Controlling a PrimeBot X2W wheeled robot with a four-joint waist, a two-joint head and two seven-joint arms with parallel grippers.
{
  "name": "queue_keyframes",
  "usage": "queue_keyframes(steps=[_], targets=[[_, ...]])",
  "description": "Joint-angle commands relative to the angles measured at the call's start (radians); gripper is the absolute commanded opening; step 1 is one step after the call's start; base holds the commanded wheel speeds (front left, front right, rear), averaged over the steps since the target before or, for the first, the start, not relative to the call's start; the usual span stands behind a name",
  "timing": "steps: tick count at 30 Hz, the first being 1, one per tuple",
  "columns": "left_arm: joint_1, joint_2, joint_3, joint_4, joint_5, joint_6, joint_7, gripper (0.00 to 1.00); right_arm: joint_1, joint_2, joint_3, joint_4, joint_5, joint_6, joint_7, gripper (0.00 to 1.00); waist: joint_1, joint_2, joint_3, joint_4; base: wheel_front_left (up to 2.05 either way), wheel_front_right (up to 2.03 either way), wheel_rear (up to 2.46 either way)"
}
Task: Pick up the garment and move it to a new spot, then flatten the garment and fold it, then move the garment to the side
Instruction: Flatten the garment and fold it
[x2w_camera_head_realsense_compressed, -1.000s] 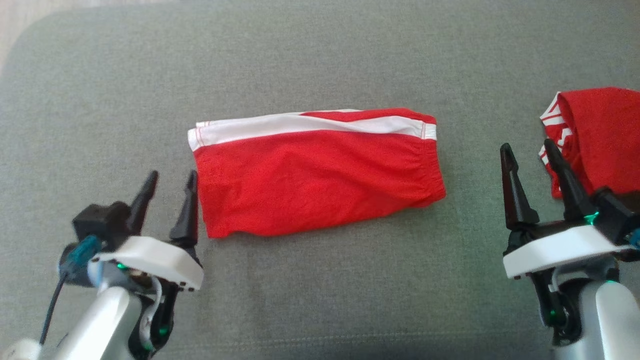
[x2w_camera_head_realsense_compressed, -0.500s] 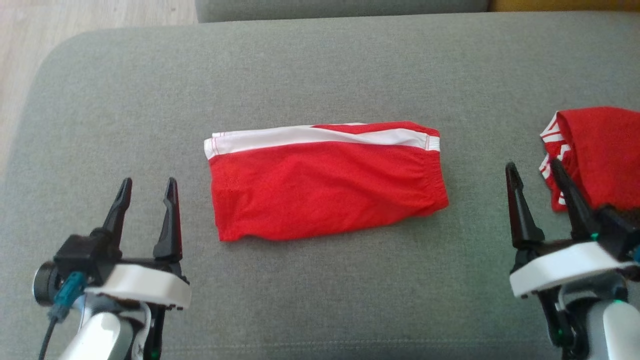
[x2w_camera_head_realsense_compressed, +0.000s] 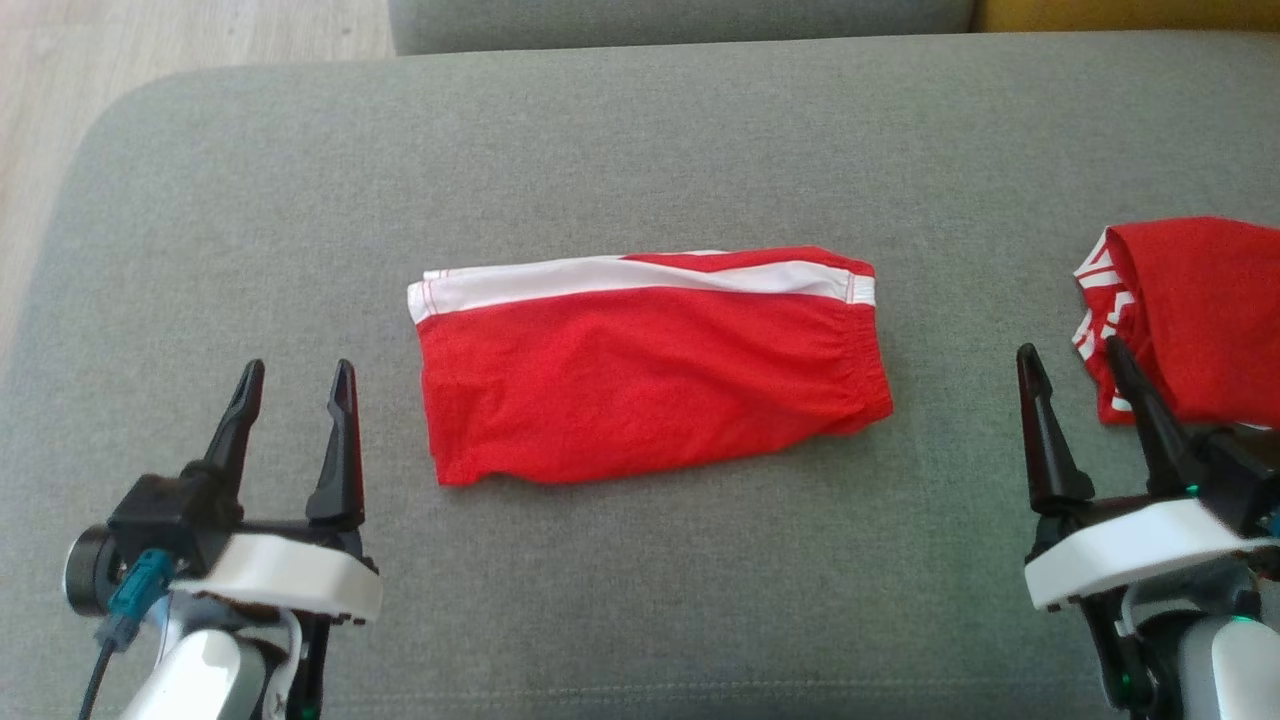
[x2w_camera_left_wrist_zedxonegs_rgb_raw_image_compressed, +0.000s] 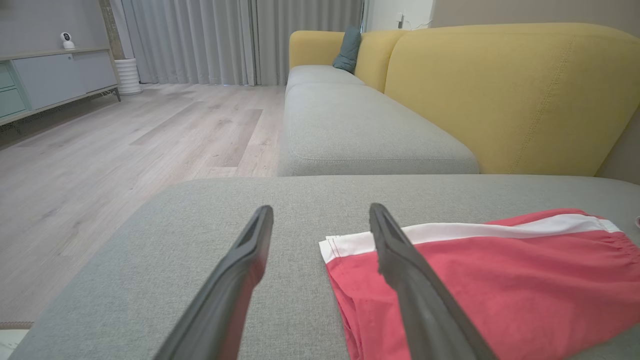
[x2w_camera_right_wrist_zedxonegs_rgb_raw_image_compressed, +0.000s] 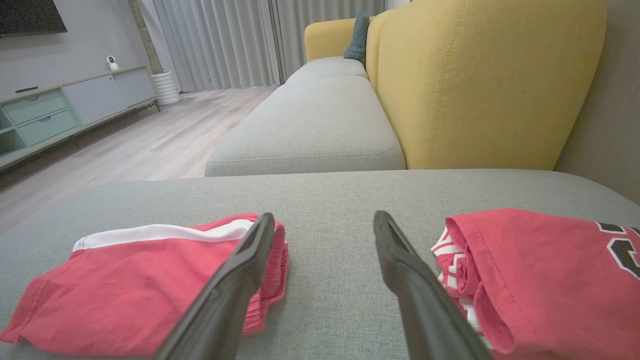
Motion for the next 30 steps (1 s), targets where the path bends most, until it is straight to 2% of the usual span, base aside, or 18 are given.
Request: queue_keyframes(steps=[1, 7, 12, 17, 30], targets=[[-0.028, 0.032, 0.038, -0.034, 0.004, 0.007, -0.011, 1.0, -0.019, -0.005, 0.026, -0.042, 0.001, -0.001, 0.005, 1.0, 0.0, -0.0001, 0.001, 0.0, 0.0, 0.0, 0.0], [-0.042, 0.033, 0.034, -0.037, 0.002, 0.002, -0.008, 1.0, -0.036, -0.005, 0.042, -0.024, -0.011, -0.001, 0.029, 1.0, 0.0, -0.0001, 0.023, 0.007, 0.0, 0.0, 0.0], [-0.073, 0.029, 0.031, -0.038, 0.004, -0.008, -0.008, 1.0, -0.083, -0.005, 0.097, 0.029, -0.011, -0.001, 0.079, 1.0, 0.0, -0.0001, 0.071, 0.027, 0.0, 0.0, 0.0], [-0.11, 0.013, 0.027, -0.025, 0.006, -0.02, -0.01, 1.0, -0.168, -0.005, 0.135, 0.128, 0.014, -0.001, 0.155, 1.0, 0.0, -0.0001, 0.131, 0.054, 0.0, 0.0, 0.0], [-0.187, -0.031, 0.024, 0.022, 0.032, -0.064, -0.012, 1.0, -0.359, -0.005, 0.106, 0.357, 0.076, -0.001, 0.252, 1.0, 0.0, -0.0001, 0.213, 0.101, 0.0, 0.0, 0.0]])
